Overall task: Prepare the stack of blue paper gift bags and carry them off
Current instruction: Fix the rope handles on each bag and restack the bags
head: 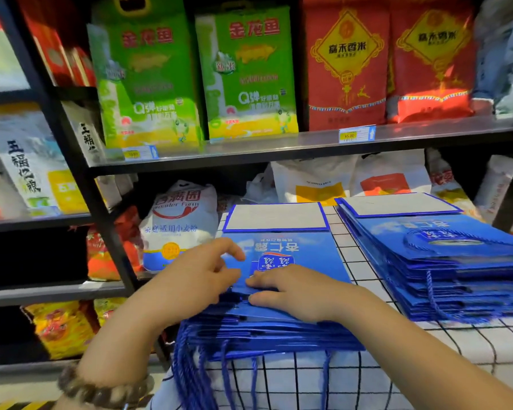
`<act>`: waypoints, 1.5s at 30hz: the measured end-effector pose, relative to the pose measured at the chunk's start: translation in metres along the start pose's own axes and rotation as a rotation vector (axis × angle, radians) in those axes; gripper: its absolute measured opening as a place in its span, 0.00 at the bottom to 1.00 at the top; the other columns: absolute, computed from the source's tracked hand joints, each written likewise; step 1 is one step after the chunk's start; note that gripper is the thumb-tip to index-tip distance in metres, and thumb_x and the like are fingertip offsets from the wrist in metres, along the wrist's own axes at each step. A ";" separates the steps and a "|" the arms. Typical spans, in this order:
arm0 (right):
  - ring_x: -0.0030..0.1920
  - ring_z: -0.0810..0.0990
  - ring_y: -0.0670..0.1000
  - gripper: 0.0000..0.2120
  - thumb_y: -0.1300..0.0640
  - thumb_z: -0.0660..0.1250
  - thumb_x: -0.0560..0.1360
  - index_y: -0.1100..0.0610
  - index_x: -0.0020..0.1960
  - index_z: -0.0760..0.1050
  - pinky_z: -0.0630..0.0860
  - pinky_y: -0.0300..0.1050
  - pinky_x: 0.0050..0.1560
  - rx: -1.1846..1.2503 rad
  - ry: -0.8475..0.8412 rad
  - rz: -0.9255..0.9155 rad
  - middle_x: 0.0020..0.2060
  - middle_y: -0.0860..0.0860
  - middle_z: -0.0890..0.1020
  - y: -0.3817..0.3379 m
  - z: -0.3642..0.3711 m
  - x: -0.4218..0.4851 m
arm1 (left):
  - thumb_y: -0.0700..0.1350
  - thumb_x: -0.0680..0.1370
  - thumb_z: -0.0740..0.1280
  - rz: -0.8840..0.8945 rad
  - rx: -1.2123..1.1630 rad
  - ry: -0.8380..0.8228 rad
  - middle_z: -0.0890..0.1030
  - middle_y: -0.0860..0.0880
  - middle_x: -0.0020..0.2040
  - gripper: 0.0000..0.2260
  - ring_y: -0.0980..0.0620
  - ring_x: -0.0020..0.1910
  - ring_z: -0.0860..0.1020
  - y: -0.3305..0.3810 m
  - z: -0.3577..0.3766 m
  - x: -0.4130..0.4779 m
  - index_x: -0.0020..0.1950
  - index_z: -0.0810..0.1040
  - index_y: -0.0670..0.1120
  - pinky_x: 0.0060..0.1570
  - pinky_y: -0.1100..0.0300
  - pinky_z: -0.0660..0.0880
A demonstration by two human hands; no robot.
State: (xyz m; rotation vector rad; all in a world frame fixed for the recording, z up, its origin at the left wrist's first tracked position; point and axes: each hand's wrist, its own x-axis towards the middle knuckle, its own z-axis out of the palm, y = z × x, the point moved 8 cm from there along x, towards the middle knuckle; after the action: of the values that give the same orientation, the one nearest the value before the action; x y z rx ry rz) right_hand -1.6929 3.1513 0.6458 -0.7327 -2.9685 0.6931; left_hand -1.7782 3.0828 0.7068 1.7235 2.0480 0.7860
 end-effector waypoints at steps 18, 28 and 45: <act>0.29 0.69 0.44 0.14 0.47 0.66 0.68 0.50 0.26 0.75 0.66 0.38 0.37 0.709 0.010 -0.050 0.24 0.46 0.74 -0.016 -0.019 -0.011 | 0.31 0.78 0.56 -0.197 -1.380 0.243 0.78 0.42 0.53 0.10 0.51 0.40 0.82 0.006 0.020 0.038 0.50 0.76 0.39 0.32 0.63 0.80; 0.25 0.74 0.45 0.09 0.59 0.63 0.76 0.58 0.38 0.74 0.68 0.34 0.29 0.842 0.251 -0.006 0.25 0.49 0.78 -0.009 -0.042 -0.011 | 0.46 0.78 0.61 -0.244 -1.119 0.136 0.85 0.45 0.45 0.08 0.50 0.34 0.82 0.001 0.033 0.042 0.53 0.77 0.48 0.33 0.61 0.77; 0.25 0.72 0.45 0.09 0.53 0.69 0.72 0.56 0.46 0.72 0.67 0.35 0.25 0.673 0.672 0.387 0.32 0.51 0.77 0.079 -0.070 -0.044 | 0.36 0.74 0.68 -0.135 -0.604 0.055 0.81 0.49 0.28 0.11 0.57 0.23 0.76 0.007 0.049 0.038 0.32 0.79 0.43 0.27 0.67 0.73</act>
State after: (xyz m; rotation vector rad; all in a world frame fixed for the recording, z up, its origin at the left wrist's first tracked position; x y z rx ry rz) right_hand -1.6112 3.2239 0.6797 -1.1678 -1.8455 1.0995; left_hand -1.7515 3.1300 0.6760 1.2238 1.6894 1.2552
